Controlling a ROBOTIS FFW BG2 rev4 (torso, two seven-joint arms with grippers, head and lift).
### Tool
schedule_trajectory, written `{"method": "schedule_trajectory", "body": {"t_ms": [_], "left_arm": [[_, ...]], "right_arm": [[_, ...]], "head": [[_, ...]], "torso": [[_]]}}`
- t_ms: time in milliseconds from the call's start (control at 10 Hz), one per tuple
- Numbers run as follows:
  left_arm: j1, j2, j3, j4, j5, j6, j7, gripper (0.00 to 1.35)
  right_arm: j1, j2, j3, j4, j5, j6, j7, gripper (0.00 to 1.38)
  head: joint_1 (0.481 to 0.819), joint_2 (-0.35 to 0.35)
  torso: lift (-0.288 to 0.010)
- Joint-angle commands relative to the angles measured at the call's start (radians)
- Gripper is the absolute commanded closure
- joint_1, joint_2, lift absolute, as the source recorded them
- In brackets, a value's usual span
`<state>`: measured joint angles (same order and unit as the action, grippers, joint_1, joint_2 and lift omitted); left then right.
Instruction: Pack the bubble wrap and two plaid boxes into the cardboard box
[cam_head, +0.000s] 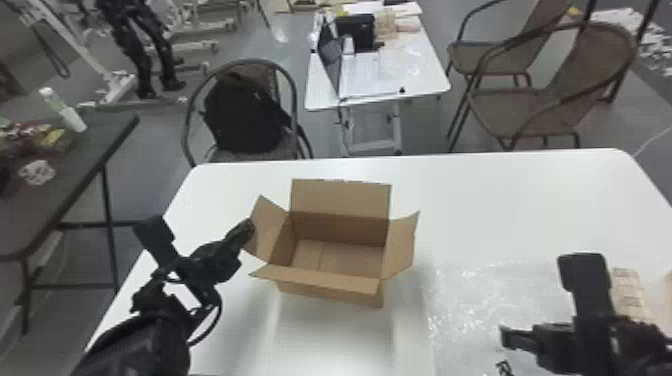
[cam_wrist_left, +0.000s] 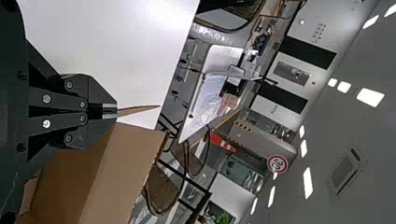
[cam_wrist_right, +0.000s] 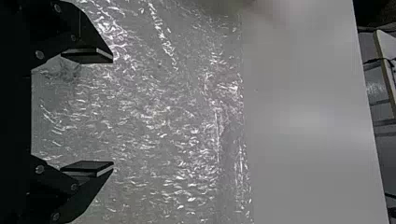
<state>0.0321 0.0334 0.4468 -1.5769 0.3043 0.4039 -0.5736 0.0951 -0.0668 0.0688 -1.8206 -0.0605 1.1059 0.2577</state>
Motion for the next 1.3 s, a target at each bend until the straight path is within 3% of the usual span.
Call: {"method": "schedule_trajectory", "body": {"t_ms": [0, 100, 200, 400, 800, 1200], "left_arm": [[0.000, -0.001, 0.001, 0.000, -0.002, -0.002, 0.000, 1.22], [0.000, -0.001, 0.000, 0.002, -0.002, -0.002, 0.000, 1.22], [0.000, -0.001, 0.000, 0.002, -0.004, -0.005, 0.000, 1.22], [0.002, -0.001, 0.003, 0.002, -0.002, -0.005, 0.000, 1.22], [0.005, -0.004, 0.004, 0.002, 0.001, -0.010, 0.000, 1.22], [0.003, -0.004, 0.004, 0.002, 0.001, -0.011, 0.000, 1.22]], "right_arm": [[-0.021, -0.011, 0.016, 0.037, -0.005, -0.011, 0.008, 0.46], [-0.035, -0.021, 0.023, 0.060, -0.009, -0.012, 0.026, 0.53], [-0.041, -0.024, 0.026, 0.066, -0.010, -0.009, 0.035, 0.69], [-0.032, -0.025, 0.026, 0.057, -0.007, -0.028, 0.046, 1.17], [-0.002, -0.021, -0.006, 0.020, -0.058, -0.061, 0.045, 1.18], [0.008, 0.005, -0.093, -0.128, -0.079, -0.040, 0.040, 1.18]], "head": [[0.695, 0.214], [0.695, 0.216], [0.695, 0.218], [0.695, 0.222], [0.695, 0.227], [0.695, 0.214]], "torso": [[-0.049], [-0.049], [-0.049], [-0.049], [-0.049], [-0.049]]}}
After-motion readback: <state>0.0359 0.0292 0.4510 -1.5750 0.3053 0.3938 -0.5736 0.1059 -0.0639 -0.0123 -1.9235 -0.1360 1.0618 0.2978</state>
